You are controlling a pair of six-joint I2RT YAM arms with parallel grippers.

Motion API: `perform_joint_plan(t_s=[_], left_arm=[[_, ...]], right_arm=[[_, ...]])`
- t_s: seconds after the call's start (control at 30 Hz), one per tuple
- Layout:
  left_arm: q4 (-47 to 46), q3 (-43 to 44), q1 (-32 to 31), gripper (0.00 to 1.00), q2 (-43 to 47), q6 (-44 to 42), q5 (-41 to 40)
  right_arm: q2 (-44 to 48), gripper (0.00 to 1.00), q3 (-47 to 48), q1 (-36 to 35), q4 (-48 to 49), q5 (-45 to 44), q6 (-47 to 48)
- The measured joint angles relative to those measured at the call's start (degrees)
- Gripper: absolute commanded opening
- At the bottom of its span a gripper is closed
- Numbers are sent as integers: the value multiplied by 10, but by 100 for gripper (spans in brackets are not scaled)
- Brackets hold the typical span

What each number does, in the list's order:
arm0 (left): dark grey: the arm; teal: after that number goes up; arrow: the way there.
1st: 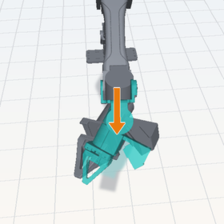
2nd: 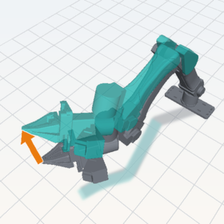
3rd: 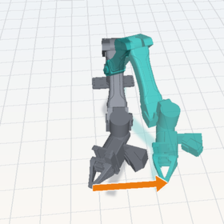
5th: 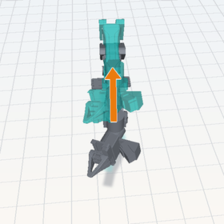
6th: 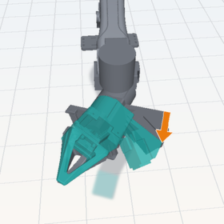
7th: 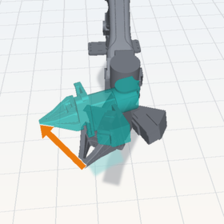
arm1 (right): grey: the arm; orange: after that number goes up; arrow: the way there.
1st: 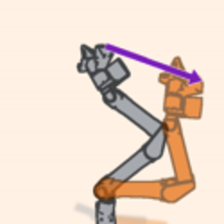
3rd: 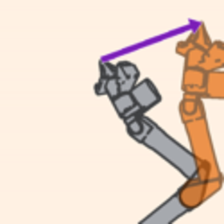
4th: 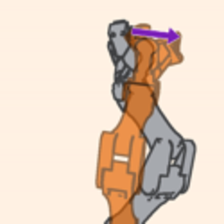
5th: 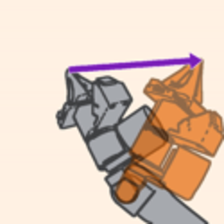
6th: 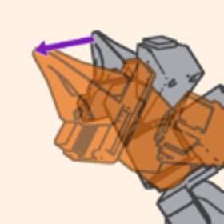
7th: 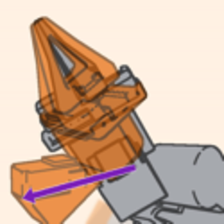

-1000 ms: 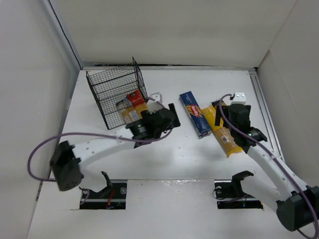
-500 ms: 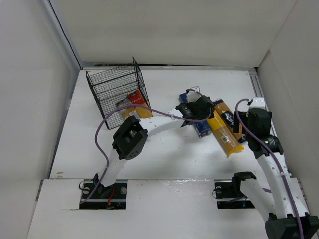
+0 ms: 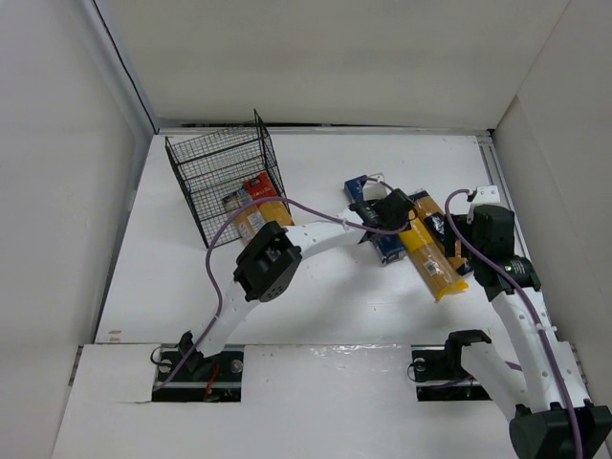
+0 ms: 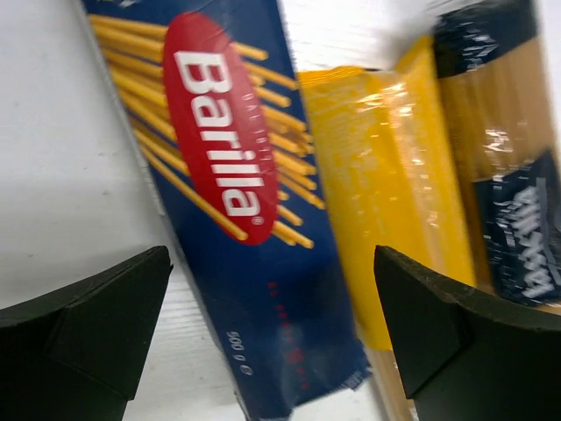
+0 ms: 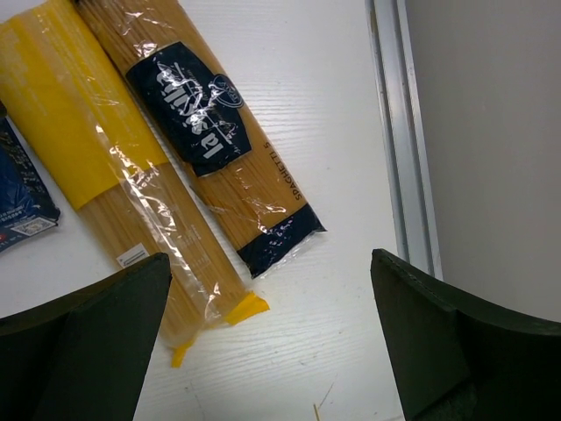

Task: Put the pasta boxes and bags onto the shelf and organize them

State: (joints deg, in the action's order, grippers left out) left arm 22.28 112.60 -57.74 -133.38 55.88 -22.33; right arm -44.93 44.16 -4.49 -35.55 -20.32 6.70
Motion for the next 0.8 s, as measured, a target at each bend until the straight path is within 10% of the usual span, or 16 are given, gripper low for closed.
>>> perform_joint_plan(t_s=[0.53,0.8], left_arm=[[27,25,1,87,-40,2,-10],[27,28,10,28,-44,-10,0]], right_arm=[[7,100,-29,0,31,26,-1],[11,100,-29,0,35,31,-1]])
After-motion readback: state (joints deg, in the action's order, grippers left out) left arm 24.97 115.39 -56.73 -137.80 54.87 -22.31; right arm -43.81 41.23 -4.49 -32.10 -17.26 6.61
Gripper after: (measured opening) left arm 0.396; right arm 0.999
